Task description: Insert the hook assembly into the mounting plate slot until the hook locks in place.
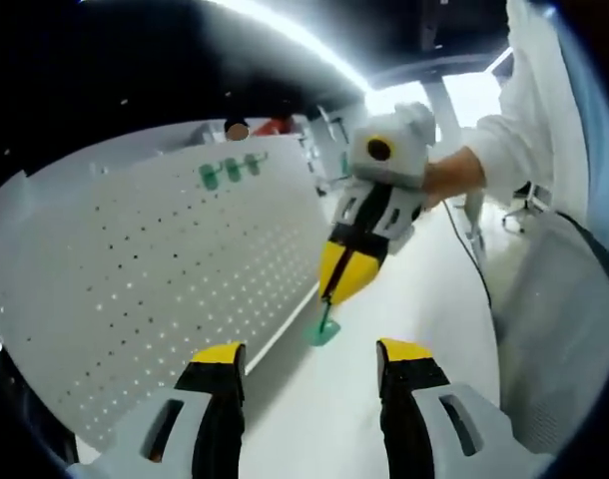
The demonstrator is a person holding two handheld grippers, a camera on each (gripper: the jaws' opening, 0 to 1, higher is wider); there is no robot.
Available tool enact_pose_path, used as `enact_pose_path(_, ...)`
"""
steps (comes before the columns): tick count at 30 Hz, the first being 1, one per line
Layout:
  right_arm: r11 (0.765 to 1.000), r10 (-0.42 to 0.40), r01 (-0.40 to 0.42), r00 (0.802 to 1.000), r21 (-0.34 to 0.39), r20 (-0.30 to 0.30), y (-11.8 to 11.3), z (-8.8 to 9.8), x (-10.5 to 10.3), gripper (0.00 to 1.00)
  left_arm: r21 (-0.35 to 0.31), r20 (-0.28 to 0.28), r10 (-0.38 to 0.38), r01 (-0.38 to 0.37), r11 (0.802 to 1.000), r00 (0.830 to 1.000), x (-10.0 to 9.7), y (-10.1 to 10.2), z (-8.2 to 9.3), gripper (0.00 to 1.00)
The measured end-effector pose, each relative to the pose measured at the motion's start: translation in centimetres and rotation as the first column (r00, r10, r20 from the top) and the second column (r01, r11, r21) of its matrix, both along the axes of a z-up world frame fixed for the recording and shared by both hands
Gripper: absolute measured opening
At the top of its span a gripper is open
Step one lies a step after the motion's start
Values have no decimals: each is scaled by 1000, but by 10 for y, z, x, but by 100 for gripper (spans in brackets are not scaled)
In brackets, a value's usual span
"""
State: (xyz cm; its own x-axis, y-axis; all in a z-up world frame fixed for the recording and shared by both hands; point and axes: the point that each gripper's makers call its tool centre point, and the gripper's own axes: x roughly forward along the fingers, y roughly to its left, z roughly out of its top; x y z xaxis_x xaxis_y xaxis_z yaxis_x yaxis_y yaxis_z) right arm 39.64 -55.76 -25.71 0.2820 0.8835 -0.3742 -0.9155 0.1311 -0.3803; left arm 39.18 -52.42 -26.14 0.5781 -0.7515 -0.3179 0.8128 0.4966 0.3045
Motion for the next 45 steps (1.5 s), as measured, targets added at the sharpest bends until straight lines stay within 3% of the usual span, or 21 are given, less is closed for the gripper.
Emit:
enact_pose_path(17, 996, 90, -90, 996, 1, 0, 17, 16, -24, 0, 25, -14, -96, 97, 995, 995, -4, -16, -12, 49)
enact_pose_path(30, 988, 152, -153, 988, -22, -23, 26, 14, -41, 0, 50, -14, -194, 195, 980, 981, -18, -23, -18, 31)
enact_pose_path(45, 984, 175, -176, 984, -21, -40, 27, 12, -48, 0, 67, -25, -218, 219, 973, 976, -21, -24, -24, 21)
